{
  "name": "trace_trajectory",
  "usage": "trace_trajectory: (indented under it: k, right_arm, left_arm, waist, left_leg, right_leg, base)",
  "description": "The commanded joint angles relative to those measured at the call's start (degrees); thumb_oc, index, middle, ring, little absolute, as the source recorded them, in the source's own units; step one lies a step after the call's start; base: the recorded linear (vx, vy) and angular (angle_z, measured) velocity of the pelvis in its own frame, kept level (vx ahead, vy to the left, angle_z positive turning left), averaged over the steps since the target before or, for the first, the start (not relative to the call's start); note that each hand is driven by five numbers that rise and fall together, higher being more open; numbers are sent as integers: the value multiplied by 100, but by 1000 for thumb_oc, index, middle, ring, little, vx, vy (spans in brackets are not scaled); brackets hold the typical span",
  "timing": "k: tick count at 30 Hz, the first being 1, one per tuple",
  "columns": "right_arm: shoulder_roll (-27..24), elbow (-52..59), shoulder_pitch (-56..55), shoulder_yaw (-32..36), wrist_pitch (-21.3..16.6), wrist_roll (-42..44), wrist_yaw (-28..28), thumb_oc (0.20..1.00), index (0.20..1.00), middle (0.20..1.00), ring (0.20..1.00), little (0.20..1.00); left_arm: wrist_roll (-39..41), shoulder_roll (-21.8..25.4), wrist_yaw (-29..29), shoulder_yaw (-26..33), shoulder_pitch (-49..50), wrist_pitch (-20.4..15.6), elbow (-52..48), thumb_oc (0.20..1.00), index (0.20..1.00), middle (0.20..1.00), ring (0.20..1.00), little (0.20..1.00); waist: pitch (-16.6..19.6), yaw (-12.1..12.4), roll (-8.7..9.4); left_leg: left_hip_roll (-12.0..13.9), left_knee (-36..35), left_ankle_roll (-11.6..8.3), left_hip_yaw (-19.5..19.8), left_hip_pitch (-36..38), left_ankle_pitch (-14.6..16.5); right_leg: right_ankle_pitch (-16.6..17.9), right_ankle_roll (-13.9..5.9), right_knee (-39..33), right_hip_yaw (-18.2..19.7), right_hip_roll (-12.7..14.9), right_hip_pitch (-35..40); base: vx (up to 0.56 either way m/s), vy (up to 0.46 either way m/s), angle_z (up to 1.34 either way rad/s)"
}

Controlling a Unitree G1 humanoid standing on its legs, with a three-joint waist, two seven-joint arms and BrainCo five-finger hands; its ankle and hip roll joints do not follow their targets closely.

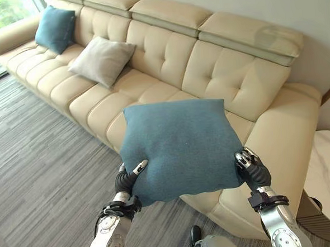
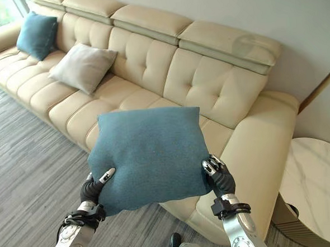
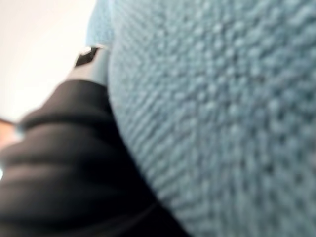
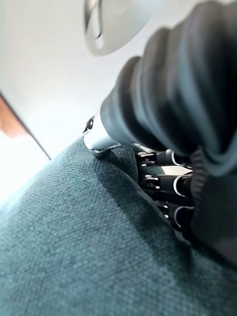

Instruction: Pick up all the scattered cushions and arrange them neatly on the sofa.

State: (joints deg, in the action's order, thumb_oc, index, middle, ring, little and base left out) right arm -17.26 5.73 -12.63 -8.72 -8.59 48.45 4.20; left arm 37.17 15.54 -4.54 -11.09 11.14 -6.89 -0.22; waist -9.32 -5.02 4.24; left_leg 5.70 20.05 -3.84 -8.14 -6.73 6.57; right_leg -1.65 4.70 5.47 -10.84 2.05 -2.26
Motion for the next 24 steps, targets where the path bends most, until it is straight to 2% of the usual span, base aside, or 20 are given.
trace_trajectory:
  k: [1, 2, 4, 6, 7, 8, 10, 13, 18, 20, 22, 24]
  right_arm:
    - [56, 467, 391, -362, -315, 24, 424, 200, 200, 200, 200, 200]
    - [54, 419, 409, -383, -346, 25, 404, 200, 200, 200, 200, 200]
    - [59, 339, 428, -389, -353, 44, 365, 200, 200, 200, 200, 200]
    - [68, 313, 422, -383, -350, 44, 332, 200, 200, 200, 200, 200]
    - [61, 251, 402, -332, -355, 53, 276, 200, 200, 200, 200, 200]
    - [42, 242, 391, -312, -356, 40, 286, 200, 200, 200, 200, 200]
    - [46, 230, 361, -332, -346, 113, 362, 200, 200, 200, 200, 200]
    - [23, 233, 323, -344, -245, 12, 407, 200, 200, 200, 200, 200]
    - [123, 83, 370, -404, -108, -202, 349, 200, 200, 200, 200, 200]
    - [162, 63, 375, -404, -45, -332, 353, 200, 200, 200, 200, 200]
    - [209, 34, 417, -443, -40, -390, 326, 200, 200, 200, 200, 200]
    - [286, -46, 519, -491, -58, -443, 244, 200, 200, 200, 200, 200]
  left_arm:
    - [-55, -76, 259, 124, -287, -594, -788, 200, 200, 200, 200, 200]
    - [-77, -93, 214, 157, -271, -608, -793, 200, 200, 200, 200, 200]
    - [-78, -88, 157, 172, -282, -660, -819, 200, 200, 200, 200, 200]
    - [-89, -93, 112, 189, -287, -676, -811, 200, 200, 200, 200, 200]
    - [-124, -101, 73, 182, -307, -683, -773, 200, 200, 200, 200, 200]
    - [-178, -86, 73, 184, -306, -697, -783, 200, 200, 200, 200, 200]
    - [-173, -109, 132, 187, -275, -703, -784, 200, 200, 200, 200, 200]
    - [-206, -9, 192, 155, -223, -718, -814, 200, 200, 200, 200, 200]
    - [-243, 106, 170, 91, -301, -683, -671, 200, 200, 200, 200, 200]
    - [-335, 158, 153, 87, -318, -634, -613, 200, 200, 200, 200, 200]
    - [-410, 219, 81, 152, -310, -619, -603, 200, 200, 200, 200, 200]
    - [-428, 260, 4, 250, -292, -626, -580, 200, 200, 200, 200, 200]
  waist:
    - [218, 33, 148]
    - [170, 105, 100]
    - [136, 172, 40]
    - [100, 216, 29]
    - [89, 254, -41]
    - [83, 267, -110]
    - [181, 239, -282]
    - [342, 221, -312]
    - [439, 223, -264]
    - [421, 200, -278]
    - [341, 210, -315]
    - [286, 283, -333]
  left_leg:
    - [-57, -796, 139, 244, 227, -106]
    - [47, -1139, 57, 512, 91, -449]
    - [209, -1650, -56, 846, -126, -929]
    - [269, -1905, -97, 962, -206, -1045]
    - [332, -2226, -188, 1217, -316, -1175]
    - [354, -2304, -217, 1264, -227, -1234]
    - [368, -2342, -292, 1369, -33, -1223]
    - [261, -2386, -253, 1181, 168, -1130]
    - [-6, -2323, 48, 713, 427, -860]
    - [-103, -2346, 165, 510, 557, -763]
    - [-114, -2391, 239, 311, 665, -720]
    - [-146, -2454, 247, 45, 820, -634]
  right_leg:
    - [-270, -747, -484, 182, 22, 263]
    - [-321, -754, -484, 339, -29, 347]
    - [-398, -747, -463, 530, -57, 451]
    - [-473, -749, -447, 635, -55, 518]
    - [-578, -757, -421, 831, -68, 627]
    - [-613, -774, -391, 934, -102, 677]
    - [-633, -826, -388, 1104, -90, 697]
    - [-527, -946, -487, 1276, 103, 690]
    - [-422, -1219, -320, 1615, 460, 519]
    - [-403, -1318, 20, 1670, 546, 321]
    - [-329, -1359, 443, 1510, 558, 44]
    - [-237, -1344, 697, 747, 669, -206]
  base:
    - [212, 103, -86]
    - [215, 111, -107]
    - [212, 120, -95]
    - [172, 105, -72]
    - [200, 152, -63]
    - [264, 247, -67]
    - [196, 279, -98]
    - [192, 282, -103]
    - [94, 278, -51]
    - [33, 247, -39]
    - [-18, 182, -50]
    - [-22, 130, -83]
